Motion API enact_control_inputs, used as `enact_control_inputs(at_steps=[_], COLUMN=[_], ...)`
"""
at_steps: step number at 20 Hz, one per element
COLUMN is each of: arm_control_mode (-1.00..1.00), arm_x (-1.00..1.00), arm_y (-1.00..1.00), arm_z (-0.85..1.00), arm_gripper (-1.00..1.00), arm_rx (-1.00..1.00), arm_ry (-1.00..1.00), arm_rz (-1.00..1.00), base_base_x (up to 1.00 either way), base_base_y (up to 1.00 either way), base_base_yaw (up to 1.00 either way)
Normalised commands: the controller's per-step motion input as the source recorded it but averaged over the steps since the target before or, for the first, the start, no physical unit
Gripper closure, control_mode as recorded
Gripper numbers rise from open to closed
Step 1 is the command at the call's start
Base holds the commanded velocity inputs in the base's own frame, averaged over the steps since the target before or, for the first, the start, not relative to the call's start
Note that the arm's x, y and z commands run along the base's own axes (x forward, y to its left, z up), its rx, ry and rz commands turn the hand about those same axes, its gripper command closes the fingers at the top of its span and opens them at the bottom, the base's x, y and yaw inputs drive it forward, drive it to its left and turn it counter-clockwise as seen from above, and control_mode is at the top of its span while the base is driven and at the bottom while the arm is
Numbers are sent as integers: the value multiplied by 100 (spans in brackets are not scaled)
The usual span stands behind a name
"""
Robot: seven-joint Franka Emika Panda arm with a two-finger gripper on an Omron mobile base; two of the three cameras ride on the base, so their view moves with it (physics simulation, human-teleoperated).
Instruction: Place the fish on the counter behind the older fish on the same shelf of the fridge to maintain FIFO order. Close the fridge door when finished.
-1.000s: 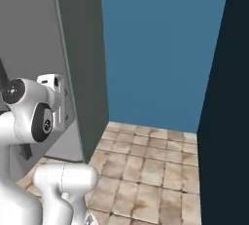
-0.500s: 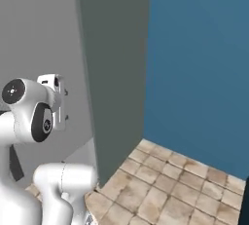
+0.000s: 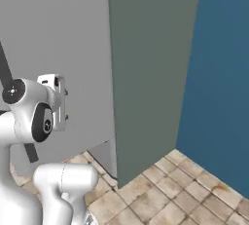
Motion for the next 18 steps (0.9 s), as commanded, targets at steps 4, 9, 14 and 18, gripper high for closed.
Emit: enact_control_inputs(at_steps=[4, 9, 14, 18], arm_control_mode=[100, 100, 100, 100], arm_x=[0, 0, 0, 0], arm_y=[0, 0, 0, 0], arm_z=[0, 0, 0, 0], arm_gripper=[-100, -100, -100, -100], arm_rx=[0, 0, 0, 0], arm_ry=[0, 0, 0, 0], arm_rz=[0, 0, 0, 0], base_base_x=[41, 75, 61, 45], base_base_y=[-12, -10, -32, -14], base_base_yaw=[45, 42, 40, 40])
